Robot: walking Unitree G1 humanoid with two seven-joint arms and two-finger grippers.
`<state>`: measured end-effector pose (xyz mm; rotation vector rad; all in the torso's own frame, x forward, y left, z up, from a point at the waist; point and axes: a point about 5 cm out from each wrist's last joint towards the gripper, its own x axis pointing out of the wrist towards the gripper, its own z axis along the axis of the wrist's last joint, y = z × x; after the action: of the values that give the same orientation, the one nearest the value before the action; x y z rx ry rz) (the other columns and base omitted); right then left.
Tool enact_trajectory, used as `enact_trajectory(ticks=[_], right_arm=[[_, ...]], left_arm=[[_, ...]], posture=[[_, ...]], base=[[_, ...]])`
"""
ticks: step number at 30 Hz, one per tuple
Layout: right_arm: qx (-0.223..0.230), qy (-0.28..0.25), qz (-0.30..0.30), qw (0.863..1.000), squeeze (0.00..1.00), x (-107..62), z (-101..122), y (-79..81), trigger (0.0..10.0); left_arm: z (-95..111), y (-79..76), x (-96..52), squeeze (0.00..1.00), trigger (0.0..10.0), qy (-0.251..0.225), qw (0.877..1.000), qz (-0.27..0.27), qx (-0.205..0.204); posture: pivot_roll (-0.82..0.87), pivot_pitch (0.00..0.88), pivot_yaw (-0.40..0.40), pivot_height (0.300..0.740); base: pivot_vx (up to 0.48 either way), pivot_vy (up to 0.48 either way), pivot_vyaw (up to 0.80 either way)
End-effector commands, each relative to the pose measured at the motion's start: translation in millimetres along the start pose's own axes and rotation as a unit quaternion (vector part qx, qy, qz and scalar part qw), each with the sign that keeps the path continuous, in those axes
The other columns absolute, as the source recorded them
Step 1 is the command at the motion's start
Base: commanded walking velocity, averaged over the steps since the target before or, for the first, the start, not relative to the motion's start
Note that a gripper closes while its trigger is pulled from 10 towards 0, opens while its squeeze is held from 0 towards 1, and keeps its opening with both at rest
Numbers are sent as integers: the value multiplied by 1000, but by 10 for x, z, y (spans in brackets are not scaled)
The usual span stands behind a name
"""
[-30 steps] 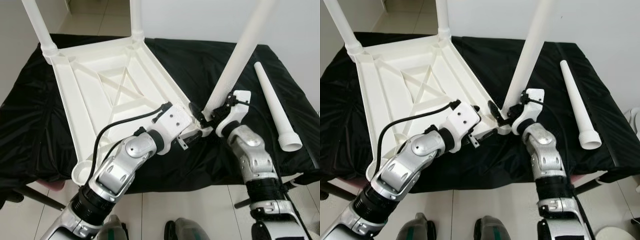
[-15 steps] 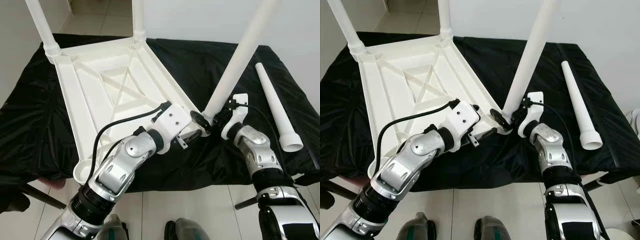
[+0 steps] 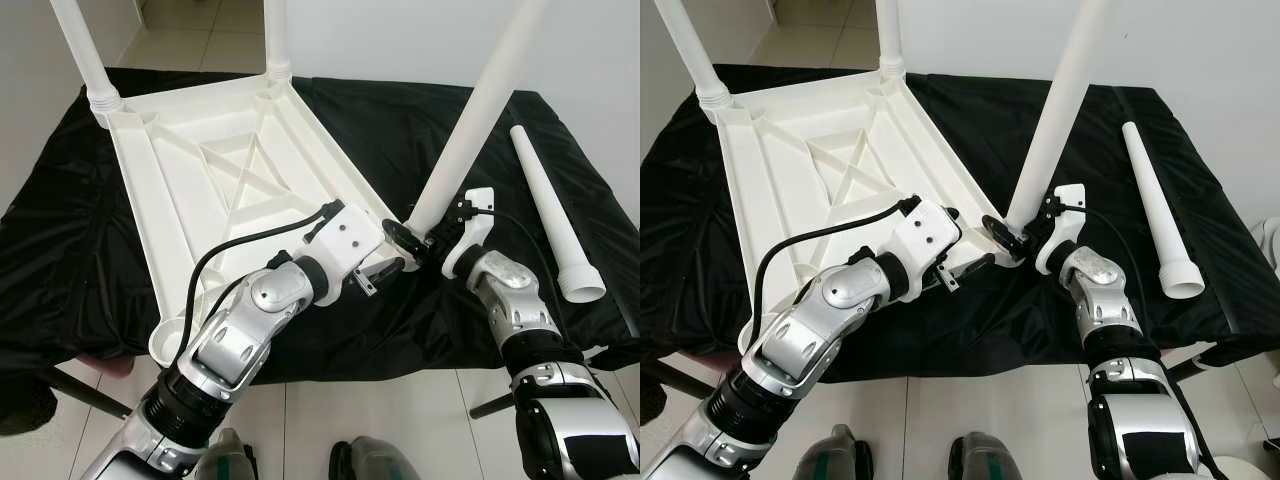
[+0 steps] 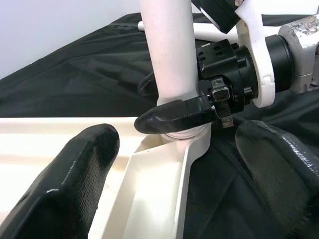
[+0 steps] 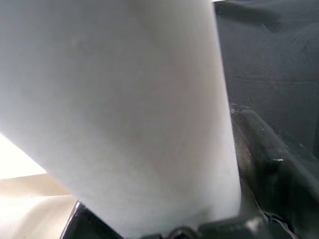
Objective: Building children table
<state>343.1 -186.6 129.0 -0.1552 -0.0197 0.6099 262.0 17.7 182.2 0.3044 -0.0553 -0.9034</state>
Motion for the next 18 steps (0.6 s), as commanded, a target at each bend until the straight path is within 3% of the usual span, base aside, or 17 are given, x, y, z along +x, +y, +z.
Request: enact_trajectory(ticks=[1, 6, 8, 13, 18], right_arm=[[-5, 5, -20, 1000, 0, -30, -6, -37, 10000], [-3, 24, -61, 998, 0, 7, -56, 41, 10000], [25, 21, -91, 995, 0, 41, -44, 75, 10000], [41, 11, -133, 990, 0, 98, 29, 129, 10000], [79, 19, -218, 972, 0, 126, 65, 128, 10000]], left_arm=[[21, -11, 6, 0, 10000, 0, 1000, -9, 3], [22, -21, 5, 0, 10000, 0, 1000, -6, 1], [23, -29, 4, 0, 10000, -1, 1000, -6, -1], [22, -78, 10, 0, 10000, -2, 1000, -12, -6], [16, -98, 18, 0, 10000, -2, 1000, -14, -8]], posture=[[-97, 43, -30, 740], [-98, 44, -38, 740], [-99, 47, -40, 740], [-107, 49, -39, 740], [-112, 50, -41, 740]], base=[[0, 0, 0], [0, 0, 0], [0, 0, 0], [0, 0, 0], [0, 0, 0]])
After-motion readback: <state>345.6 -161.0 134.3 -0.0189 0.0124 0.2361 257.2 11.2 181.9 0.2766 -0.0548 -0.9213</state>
